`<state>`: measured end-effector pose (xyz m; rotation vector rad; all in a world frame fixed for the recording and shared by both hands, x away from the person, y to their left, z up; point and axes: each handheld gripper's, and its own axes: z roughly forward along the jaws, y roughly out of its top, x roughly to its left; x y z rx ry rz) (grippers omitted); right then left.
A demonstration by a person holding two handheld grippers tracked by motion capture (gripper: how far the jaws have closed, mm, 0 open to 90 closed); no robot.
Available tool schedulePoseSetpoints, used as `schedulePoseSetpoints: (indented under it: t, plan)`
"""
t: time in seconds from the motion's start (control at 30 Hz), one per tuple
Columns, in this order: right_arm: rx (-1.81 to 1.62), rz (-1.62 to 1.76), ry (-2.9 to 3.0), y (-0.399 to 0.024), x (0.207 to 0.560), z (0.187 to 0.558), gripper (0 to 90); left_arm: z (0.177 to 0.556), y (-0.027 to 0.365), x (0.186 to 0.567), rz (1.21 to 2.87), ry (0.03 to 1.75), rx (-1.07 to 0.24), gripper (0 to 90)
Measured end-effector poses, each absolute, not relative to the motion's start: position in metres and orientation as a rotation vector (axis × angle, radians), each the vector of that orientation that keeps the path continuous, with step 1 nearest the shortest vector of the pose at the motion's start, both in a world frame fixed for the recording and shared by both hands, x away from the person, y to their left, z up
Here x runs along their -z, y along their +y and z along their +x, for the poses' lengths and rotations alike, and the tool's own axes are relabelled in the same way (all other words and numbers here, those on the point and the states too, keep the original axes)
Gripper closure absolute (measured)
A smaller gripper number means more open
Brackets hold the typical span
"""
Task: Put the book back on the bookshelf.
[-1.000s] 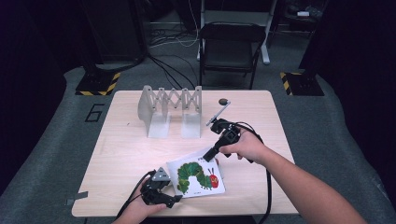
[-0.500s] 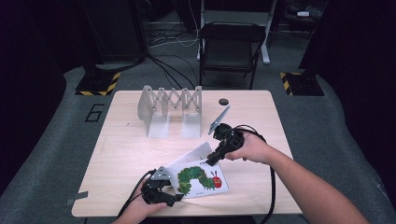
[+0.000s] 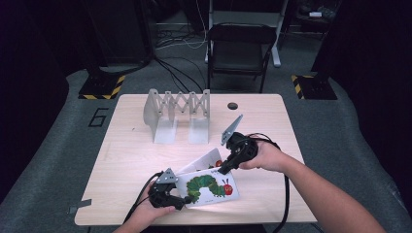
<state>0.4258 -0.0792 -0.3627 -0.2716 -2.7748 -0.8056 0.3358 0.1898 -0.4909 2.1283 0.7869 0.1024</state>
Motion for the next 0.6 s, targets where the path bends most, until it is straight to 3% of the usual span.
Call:
schedulePoseSetpoints:
  t: [0.6]
  plan:
    - [0.814, -0.182, -2.862, -0.091, 0.376, 0.421, 83.4, 0.351, 0.183, 0.472, 2.109, 0.763, -0.048, 37.6]
